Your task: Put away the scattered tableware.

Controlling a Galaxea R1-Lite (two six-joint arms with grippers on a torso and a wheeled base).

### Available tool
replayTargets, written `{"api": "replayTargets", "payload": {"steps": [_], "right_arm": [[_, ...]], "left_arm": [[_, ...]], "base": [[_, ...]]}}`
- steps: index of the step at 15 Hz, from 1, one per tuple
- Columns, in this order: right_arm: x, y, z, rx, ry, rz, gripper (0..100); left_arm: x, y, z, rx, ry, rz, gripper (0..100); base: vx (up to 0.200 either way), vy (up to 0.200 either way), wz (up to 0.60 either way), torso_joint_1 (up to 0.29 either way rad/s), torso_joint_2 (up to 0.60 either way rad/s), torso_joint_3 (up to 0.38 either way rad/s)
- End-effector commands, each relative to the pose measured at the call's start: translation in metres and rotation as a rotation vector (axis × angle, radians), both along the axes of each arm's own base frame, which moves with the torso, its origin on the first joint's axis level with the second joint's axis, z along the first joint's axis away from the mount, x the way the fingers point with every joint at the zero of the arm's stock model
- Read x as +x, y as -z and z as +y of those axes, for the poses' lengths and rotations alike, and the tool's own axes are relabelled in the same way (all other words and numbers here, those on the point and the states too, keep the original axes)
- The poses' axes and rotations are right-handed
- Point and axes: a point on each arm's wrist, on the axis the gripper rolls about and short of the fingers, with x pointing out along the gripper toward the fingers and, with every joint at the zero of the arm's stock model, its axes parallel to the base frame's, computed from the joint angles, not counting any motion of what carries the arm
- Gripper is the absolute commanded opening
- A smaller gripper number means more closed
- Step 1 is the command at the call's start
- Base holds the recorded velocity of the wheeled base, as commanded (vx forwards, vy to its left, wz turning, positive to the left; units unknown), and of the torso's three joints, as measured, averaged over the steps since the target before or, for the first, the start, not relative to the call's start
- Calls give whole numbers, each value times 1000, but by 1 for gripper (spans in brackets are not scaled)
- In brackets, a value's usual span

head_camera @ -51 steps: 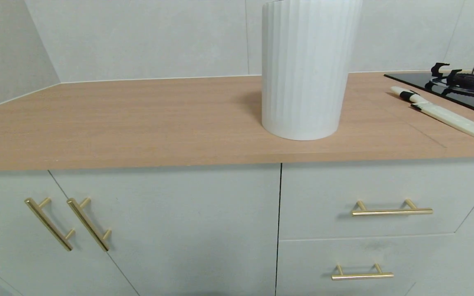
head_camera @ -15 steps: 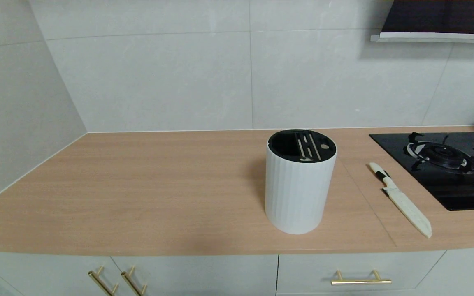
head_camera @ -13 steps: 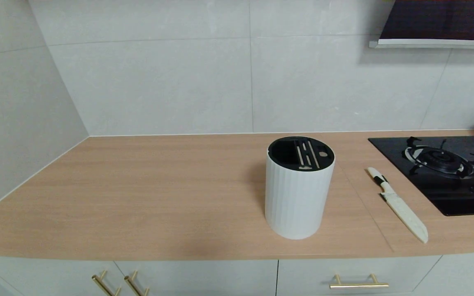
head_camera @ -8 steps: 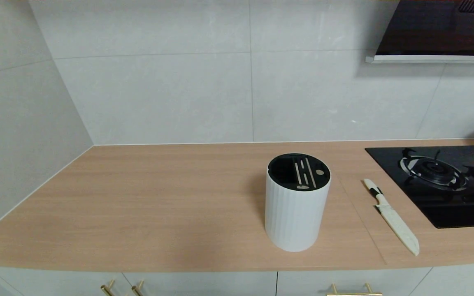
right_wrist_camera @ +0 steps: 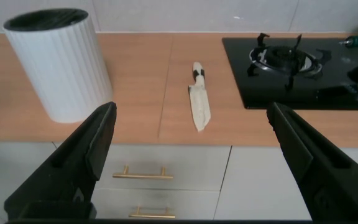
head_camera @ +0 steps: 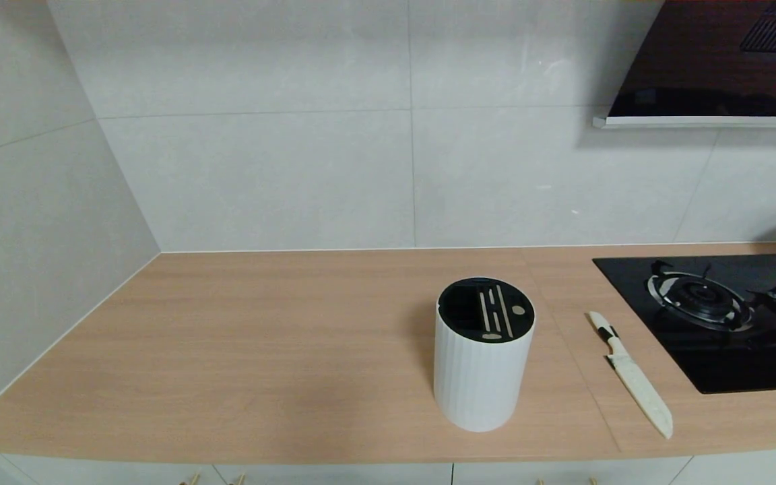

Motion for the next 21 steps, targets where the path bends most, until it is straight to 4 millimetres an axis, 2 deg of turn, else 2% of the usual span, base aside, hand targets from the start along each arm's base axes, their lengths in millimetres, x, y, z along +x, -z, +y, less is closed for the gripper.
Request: {"api": "replayTargets", "payload": {"steps": [1,11,12,13,14,15,17,18,21], "right_arm": [[0,0,0,0,-1,1,100],[0,-1,0,-5,-1,-3,100],[-2,-14,0,7,-5,-32,100],[-6,-53,0,62,-22,-88,100],[-4,-75,0,72,-47,-89,100],[7,-92,0,53,-80,-44,100],[41,-117,2,47,-83,86,100],[49,-121,2,47,-82,114,100],[130,-125,6,43,-75,403,100]], "left_arm": [[0,0,0,0,-1,0,100],[0,0,0,0,-1,0,100],[0,0,0,0,-1,0,100],[0,0,0,-2,-1,0,100],[0,0,0,-2,-1,0,100],[0,0,0,0,-1,0,100],[0,0,0,-2,-1,0,100],[0,0,0,-2,-1,0,100],[0,0,0,-2,-1,0,100]], "base": [[0,0,0,173,-359,-188],[0,0,0,6,-14,-6],[0,0,0,0,0,0],[0,0,0,0,0,0],[0,0,0,0,0,0],[0,0,0,0,0,0],[0,0,0,0,0,0],[0,0,0,0,0,0],[0,0,0,0,0,0]]}}
